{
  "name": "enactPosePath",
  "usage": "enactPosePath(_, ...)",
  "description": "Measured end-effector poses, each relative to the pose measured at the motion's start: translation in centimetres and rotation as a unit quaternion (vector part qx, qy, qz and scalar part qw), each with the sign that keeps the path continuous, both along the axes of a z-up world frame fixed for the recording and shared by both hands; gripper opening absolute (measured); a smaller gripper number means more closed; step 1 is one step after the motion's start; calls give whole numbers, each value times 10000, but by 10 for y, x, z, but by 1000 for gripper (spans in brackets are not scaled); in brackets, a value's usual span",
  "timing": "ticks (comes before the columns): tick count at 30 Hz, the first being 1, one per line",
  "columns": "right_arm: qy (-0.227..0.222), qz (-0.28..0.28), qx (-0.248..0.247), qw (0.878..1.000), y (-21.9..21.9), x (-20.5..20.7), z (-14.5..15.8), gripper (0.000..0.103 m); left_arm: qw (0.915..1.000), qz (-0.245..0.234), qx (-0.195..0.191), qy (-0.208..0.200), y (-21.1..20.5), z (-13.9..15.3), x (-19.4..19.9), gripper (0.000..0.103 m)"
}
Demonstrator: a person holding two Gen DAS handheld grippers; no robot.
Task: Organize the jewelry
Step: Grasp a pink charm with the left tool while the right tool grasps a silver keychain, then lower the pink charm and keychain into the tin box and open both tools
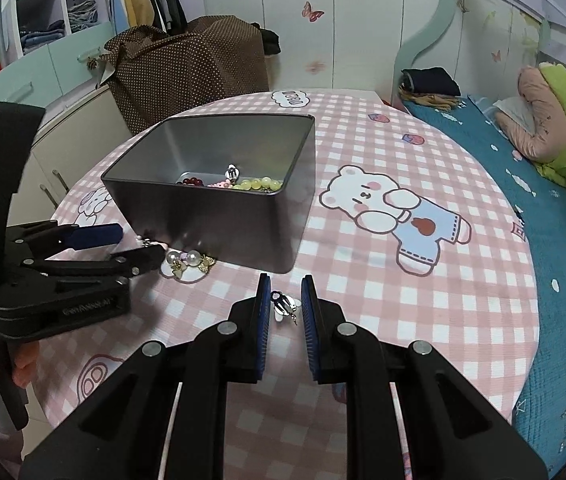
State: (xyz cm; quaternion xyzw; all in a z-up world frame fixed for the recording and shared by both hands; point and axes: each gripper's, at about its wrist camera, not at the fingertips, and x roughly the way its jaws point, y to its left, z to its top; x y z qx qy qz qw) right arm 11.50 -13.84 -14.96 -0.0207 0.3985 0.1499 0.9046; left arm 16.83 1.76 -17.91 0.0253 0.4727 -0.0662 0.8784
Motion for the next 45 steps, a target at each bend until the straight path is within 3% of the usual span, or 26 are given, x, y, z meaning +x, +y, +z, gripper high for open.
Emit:
enactPosePath(1,4,0,10,10000,0,1,0,15,10000,-8,-23,-3,2,0,0,31)
enactPosePath(2,9,4,26,10000,-1,1,0,15,10000,-29,-65,6,4,0,0,30)
enactPosePath(13,-42,118,74,9999,4,-1,4,15,9997,40,-201,90,16,1,-8,30)
enactPosePath(23,-232,118,19,9997,6,-10,16,15,9994,17,-330,-91,18,14,-21,30)
enactPosePath(45,-1132,290,-71,9931,21,-1,75,15,9941,-105,-392,-1007,17,81,-17,30)
